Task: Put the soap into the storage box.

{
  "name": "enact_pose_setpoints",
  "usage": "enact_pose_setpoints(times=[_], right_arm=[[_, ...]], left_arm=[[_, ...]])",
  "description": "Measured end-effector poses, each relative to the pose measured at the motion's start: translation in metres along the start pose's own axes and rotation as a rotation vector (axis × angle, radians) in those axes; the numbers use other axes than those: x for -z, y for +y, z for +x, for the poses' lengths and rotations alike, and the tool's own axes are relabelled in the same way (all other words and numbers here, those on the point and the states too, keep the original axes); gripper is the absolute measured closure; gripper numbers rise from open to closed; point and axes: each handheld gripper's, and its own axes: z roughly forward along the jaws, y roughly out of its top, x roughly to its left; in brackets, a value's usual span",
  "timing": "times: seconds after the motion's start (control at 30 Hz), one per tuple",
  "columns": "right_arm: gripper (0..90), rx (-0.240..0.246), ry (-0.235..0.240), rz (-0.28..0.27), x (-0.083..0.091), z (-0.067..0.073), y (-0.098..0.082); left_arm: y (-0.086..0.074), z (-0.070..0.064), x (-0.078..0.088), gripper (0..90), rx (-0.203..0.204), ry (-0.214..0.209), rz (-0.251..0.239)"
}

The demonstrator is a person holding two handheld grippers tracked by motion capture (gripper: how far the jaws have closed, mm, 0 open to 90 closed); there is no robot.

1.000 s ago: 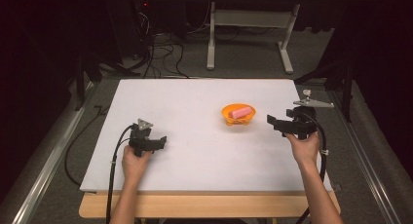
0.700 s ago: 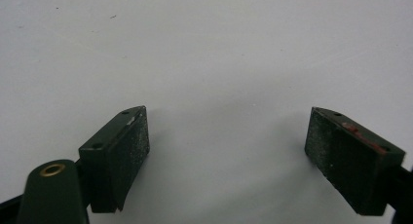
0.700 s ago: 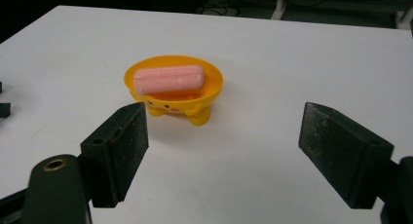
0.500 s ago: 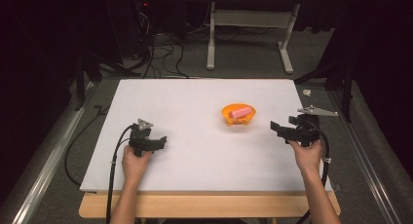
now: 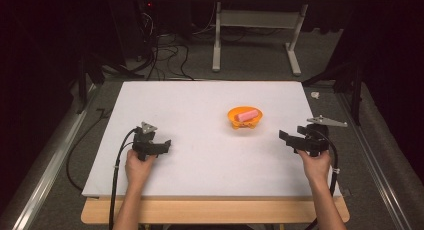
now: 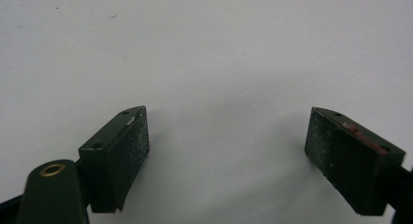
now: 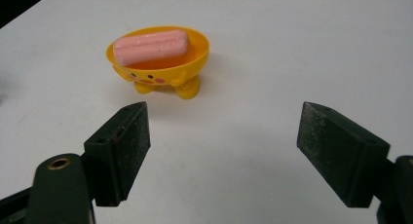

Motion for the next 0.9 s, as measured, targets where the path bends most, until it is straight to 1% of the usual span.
enact_pose_setpoints(times=[0.13, 0.17, 0.2, 0.23, 0.27, 0.43, 0.63, 0.9], right_arm=[[20.8, -0.011, -0.006, 0.013, -0.003, -0.002, -0.007], [20.9, -0.004, -0.005, 0.010, -0.004, -0.003, -0.008], [20.9, -0.014, -0.006, 0.015, -0.004, -0.002, -0.008], [21.0, -0.008, -0.004, 0.013, -0.005, -0.003, -0.010], [21.0, -0.016, -0.009, 0.017, -0.006, -0.003, -0.011], [21.1, -0.015, -0.016, 0.024, -0.009, -0.004, -0.016], [21.3, -0.011, -0.034, 0.048, -0.015, -0.006, -0.022], [21.9, -0.016, -0.031, 0.072, -0.023, -0.005, -0.030]], left_arm=[[0.000, 0.000, 0.000, 16.8, 0.000, 0.000, 0.000], [0.000, 0.000, 0.000, 16.8, 0.000, -0.001, -0.001], [0.000, 0.000, 0.000, 16.8, 0.000, 0.000, -0.001], [0.000, 0.000, 0.000, 16.8, 0.000, 0.000, -0.001], [0.000, 0.000, 0.000, 16.8, 0.000, 0.000, -0.001], [0.000, 0.000, 0.000, 16.8, 0.000, 0.000, -0.001], [0.000, 0.000, 0.000, 16.8, 0.000, 0.000, -0.001], [0.000, 0.000, 0.000, 16.8, 0.000, 0.000, -0.001]])
